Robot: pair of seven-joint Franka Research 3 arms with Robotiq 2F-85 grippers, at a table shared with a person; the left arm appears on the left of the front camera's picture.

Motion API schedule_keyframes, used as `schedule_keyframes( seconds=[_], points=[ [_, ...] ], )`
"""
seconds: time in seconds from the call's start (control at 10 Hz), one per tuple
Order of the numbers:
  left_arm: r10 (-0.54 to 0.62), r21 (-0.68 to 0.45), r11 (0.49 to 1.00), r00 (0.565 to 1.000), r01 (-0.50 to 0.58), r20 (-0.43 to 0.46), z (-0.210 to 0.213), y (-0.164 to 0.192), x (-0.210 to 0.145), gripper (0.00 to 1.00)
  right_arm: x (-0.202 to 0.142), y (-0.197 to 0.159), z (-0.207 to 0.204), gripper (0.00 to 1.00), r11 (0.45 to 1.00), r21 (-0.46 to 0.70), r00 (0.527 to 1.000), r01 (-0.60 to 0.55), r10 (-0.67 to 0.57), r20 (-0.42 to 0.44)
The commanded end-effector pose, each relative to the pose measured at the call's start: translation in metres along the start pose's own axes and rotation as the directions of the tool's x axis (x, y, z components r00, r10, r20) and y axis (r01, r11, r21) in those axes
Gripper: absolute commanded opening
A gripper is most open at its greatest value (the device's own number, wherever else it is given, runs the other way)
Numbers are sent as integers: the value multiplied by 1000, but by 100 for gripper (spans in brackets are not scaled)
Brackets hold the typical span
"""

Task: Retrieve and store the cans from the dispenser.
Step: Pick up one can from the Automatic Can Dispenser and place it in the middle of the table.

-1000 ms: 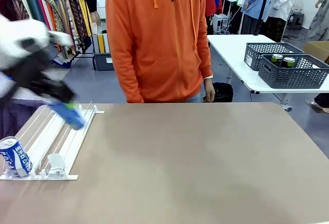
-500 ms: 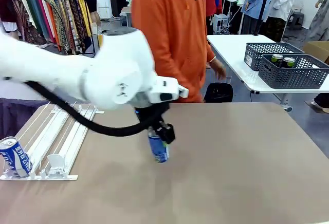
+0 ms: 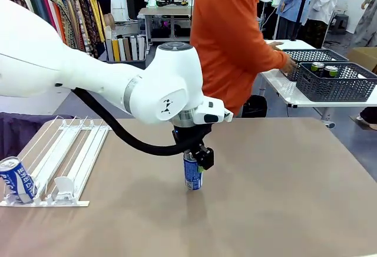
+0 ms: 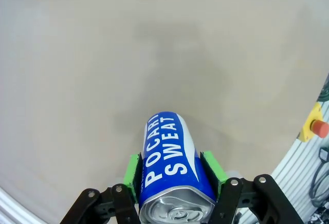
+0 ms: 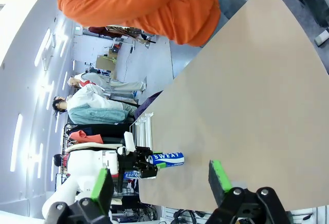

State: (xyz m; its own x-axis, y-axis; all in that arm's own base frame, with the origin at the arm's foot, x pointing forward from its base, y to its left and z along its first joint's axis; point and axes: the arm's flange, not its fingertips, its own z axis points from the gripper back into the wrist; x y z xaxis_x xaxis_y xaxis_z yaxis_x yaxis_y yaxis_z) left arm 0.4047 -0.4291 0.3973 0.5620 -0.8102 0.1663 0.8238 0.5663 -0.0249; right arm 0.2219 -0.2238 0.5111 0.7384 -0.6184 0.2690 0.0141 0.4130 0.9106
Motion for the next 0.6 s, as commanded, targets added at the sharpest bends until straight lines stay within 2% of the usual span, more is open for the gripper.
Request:
schedule_keyframes(
  seconds=[0.0, 0.2, 0.3, 0.4, 0.5],
  points=[
    [-23, 2, 1000, 1000, 23, -12, 0, 1, 9, 0, 2, 1, -1, 100, 999, 37, 1000, -23, 22, 16],
    [-21, -3, 1000, 1000, 21, -7, -4, 1, 10, 0, 2, 1, -1, 100, 999, 37, 1000, -23, 22, 16],
    [-23, -2, 1000, 1000, 23, -9, -4, 1, 10, 30, 2, 1, -1, 100, 999, 37, 1000, -23, 22, 16],
    [-32, 3, 999, 999, 32, -7, -5, 2, 10, 88, 2, 1, -1, 100, 999, 37, 1000, -23, 22, 16],
    [-31, 4, 1000, 999, 31, -8, -4, 2, 9, 100, 2, 1, -1, 100, 999, 37, 1000, -23, 22, 16]
  ],
)
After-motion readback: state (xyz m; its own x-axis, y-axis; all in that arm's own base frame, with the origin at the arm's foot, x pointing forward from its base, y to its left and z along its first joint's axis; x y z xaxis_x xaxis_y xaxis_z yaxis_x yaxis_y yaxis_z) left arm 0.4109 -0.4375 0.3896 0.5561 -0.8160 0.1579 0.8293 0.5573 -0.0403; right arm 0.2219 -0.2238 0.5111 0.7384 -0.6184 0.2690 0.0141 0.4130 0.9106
